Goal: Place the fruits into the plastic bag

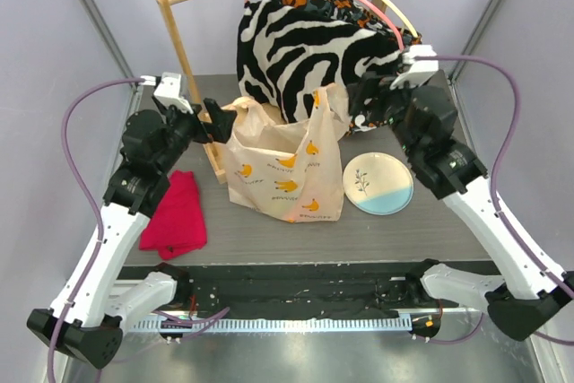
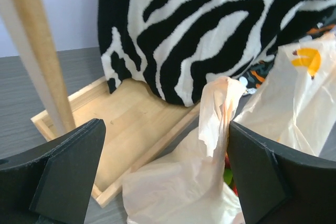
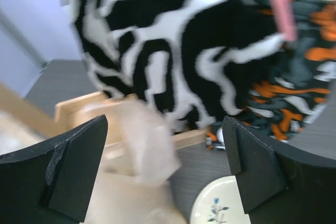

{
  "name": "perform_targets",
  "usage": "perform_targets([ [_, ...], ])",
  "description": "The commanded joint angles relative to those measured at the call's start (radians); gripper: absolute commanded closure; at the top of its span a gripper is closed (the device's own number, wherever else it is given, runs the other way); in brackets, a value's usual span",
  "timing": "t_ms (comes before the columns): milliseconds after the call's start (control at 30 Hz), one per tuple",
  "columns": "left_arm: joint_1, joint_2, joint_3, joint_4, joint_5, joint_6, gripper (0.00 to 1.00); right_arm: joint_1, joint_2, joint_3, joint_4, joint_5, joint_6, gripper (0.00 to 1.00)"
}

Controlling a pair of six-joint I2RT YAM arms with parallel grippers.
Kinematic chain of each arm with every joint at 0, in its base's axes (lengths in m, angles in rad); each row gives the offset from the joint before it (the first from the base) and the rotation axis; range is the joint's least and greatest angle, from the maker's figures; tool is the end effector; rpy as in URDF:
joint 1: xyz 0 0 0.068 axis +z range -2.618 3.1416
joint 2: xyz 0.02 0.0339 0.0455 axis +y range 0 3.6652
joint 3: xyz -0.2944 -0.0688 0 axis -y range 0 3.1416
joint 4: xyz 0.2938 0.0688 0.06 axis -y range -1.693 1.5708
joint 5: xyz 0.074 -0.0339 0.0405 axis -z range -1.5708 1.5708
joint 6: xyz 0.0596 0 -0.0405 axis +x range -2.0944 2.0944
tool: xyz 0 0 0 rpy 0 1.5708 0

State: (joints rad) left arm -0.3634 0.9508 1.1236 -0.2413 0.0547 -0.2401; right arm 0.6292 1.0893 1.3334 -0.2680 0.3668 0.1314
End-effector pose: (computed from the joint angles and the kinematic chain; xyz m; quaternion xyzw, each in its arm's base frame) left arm 0.2430 -0.0959 0.4536 0.0636 0.7281 -0.2218 0.6455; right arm 0.2421 0.1498 0.5006 -0.0498 0.7132 0.1338 0.6863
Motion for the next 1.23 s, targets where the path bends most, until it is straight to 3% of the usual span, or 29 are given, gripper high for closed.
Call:
perform_targets([
  [0,0.107,-0.004,0.047,0.112,0.149,-0.108,0.0,-0.227,0.017,0.0,-0.011,-0.204,0.14,0.0],
  [167,0.236,-0.012,0.038,0.221,0.373,-0.234,0.0,-0.321,-0.011,-0.063,-0.025,-0.203,0.162,0.0],
  [267,0.241,-0.024,0.042,0.225,0.456,-0.22,0.0,-0.35,-0.045,-0.102,-0.03,-0.178,0.166,0.0],
  [300,0.247,-0.03,0.044,0.205,0.436,-0.2,0.0,-0.358,-0.052,-0.118,-0.034,-0.152,0.166,0.0],
  [433,0.302,-0.04,0.062,-0.011,0.112,-0.148,0.0,-0.379,-0.11,-0.168,-0.048,-0.079,0.157,0.0],
  [467,0.317,-0.049,0.055,-0.03,-0.026,-0.148,0.0,-0.382,-0.123,-0.177,-0.05,-0.065,0.154,0.0],
  [567,0.328,-0.084,-0.005,-0.049,-0.189,-0.148,0.0,-0.382,-0.158,-0.207,-0.048,-0.032,0.14,0.0],
  [733,0.328,-0.165,-0.106,0.008,-0.259,-0.133,0.0,-0.381,-0.204,-0.246,-0.04,-0.009,0.108,0.0],
  [933,0.328,-0.158,-0.084,-0.07,-0.331,-0.13,0.0,-0.381,-0.256,-0.299,-0.001,-0.006,0.106,0.0],
  [1200,0.328,-0.153,-0.085,-0.078,-0.291,-0.134,0.0,-0.381,-0.279,-0.335,0.021,-0.003,0.117,0.0],
])
